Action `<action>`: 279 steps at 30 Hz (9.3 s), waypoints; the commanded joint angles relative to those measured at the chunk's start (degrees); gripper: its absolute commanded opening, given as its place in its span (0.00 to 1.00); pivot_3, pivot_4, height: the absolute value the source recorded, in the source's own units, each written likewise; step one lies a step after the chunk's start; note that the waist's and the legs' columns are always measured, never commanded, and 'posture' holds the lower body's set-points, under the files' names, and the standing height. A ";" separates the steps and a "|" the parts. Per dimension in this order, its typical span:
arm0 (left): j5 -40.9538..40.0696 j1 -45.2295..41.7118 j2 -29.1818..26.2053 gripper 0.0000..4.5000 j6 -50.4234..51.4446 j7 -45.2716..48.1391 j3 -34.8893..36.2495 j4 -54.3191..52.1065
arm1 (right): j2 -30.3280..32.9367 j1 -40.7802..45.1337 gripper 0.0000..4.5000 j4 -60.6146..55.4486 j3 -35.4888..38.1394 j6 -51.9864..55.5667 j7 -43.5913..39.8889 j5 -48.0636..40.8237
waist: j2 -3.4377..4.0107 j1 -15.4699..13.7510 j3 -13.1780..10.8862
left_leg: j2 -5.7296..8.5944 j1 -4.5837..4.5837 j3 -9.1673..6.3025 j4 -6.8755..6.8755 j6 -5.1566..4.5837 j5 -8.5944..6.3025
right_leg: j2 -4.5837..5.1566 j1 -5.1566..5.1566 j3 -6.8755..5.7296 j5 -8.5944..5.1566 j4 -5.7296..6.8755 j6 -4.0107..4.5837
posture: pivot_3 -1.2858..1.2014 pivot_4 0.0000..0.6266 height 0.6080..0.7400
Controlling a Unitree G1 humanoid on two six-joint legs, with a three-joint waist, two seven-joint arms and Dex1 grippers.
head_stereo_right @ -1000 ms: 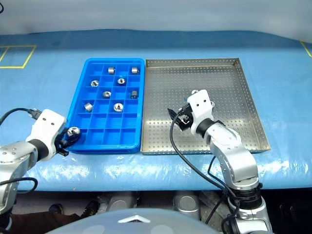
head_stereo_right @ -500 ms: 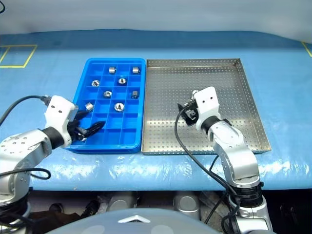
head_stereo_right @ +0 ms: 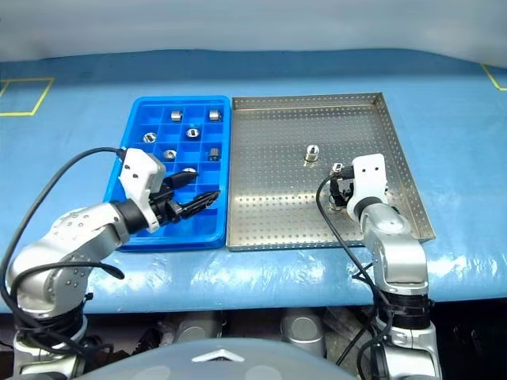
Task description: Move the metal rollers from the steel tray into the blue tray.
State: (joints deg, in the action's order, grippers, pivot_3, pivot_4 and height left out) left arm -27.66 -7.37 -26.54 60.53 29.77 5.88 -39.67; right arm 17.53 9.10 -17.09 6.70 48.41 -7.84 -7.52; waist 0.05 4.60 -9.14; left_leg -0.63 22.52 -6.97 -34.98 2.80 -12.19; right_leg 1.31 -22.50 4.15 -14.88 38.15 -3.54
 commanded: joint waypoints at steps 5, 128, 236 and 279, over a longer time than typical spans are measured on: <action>-0.14 -1.58 -1.16 0.81 -1.86 -1.09 -2.35 0.29 | -0.17 6.42 0.85 8.70 -0.80 -5.66 -1.77 0.31 | 0.00 0.17 0.00 | 0.01 0.00 0.01 -0.02 0.00 0.00 | -0.01 0.02 0.03 0.03 -0.01 -0.02 | 0.49 0.24 1.00; 28.65 -48.25 36.96 0.82 -47.75 -24.29 -17.45 93.80 | -1.72 -2.79 0.82 -29.29 -2.33 9.03 4.15 11.35 | 0.18 8.70 0.23 | 0.22 0.21 0.05 -0.11 -0.23 -0.13 | 0.10 0.00 0.11 -0.24 -0.14 -0.61 | 0.40 0.24 1.00; 13.98 -12.13 1.98 0.55 -16.43 -1.97 -4.96 21.51 | -13.22 3.79 0.42 -9.08 -11.48 -0.76 -2.37 -0.94 | 0.45 7.43 0.36 | 0.10 -0.20 0.25 -0.19 -0.20 -0.11 | -0.04 -0.02 0.47 -0.23 0.53 -0.67 | 0.46 0.24 1.00; 19.16 15.91 -4.52 0.55 -4.17 -13.52 13.91 -0.80 | -30.87 37.90 0.42 48.82 -27.69 -26.42 -22.15 -1.73 | -0.22 -4.15 0.41 | 0.02 -0.60 -0.38 1.08 0.39 0.22 | 0.06 -0.02 -0.31 -0.46 0.56 0.44 | 0.61 0.24 1.00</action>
State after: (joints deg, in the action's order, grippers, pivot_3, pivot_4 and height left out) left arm -7.96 8.96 -31.11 57.88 15.92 19.60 -38.84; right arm -7.65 44.43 33.17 -21.67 23.65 -29.67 -8.58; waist -0.17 0.45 -8.73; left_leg -0.60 21.93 -7.34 -33.89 3.20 -11.97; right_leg 1.38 -22.52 3.85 -15.35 38.70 -3.09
